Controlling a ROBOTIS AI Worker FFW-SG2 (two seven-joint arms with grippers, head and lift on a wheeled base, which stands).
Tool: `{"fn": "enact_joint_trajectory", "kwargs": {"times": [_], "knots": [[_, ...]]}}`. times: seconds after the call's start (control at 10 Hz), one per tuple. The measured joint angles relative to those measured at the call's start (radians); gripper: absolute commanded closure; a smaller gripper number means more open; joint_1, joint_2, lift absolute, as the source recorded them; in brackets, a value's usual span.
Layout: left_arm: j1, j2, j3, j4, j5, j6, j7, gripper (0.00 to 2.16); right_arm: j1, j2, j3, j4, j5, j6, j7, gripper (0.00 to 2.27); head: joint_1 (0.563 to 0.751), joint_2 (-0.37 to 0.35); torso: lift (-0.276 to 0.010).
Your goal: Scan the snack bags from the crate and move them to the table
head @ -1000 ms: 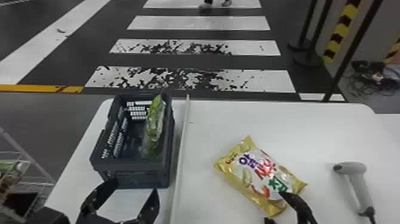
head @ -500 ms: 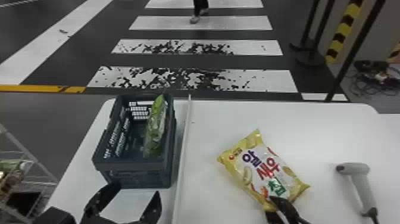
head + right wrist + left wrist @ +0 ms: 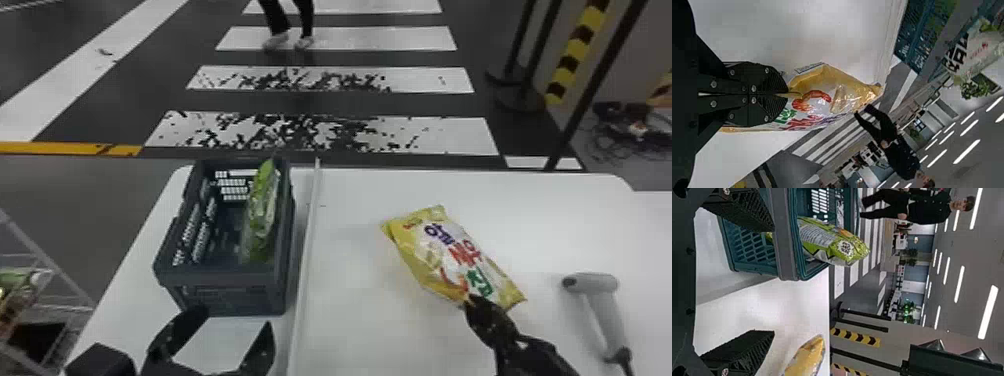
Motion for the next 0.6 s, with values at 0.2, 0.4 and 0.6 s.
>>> {"fn": "enact_joint_trajectory", "kwargs": {"times": [0.2,0.4,0.6], "knots": [[-0.006,0.001,-0.01,0.001,-0.001,0.004,0.0,0.07,0.051,0.065,-0.157,-0.149,-0.201,0.123,0.081,2.25,0.695,-0.011,-0.095],[-0.009,0.002,-0.018,0.001,-0.001,0.003,0.0,0.07,0.092,0.137,-0.267,-0.279,-0.357,0.275,0.142,2.25,0.695,-0.052,-0.095],[-0.009,0.002,-0.025,-0.002,-0.001,0.001,0.0,0.07,0.117,0.209,-0.328,-0.391,-0.479,0.435,0.177,2.25,0.695,-0.053,-0.095]]}}
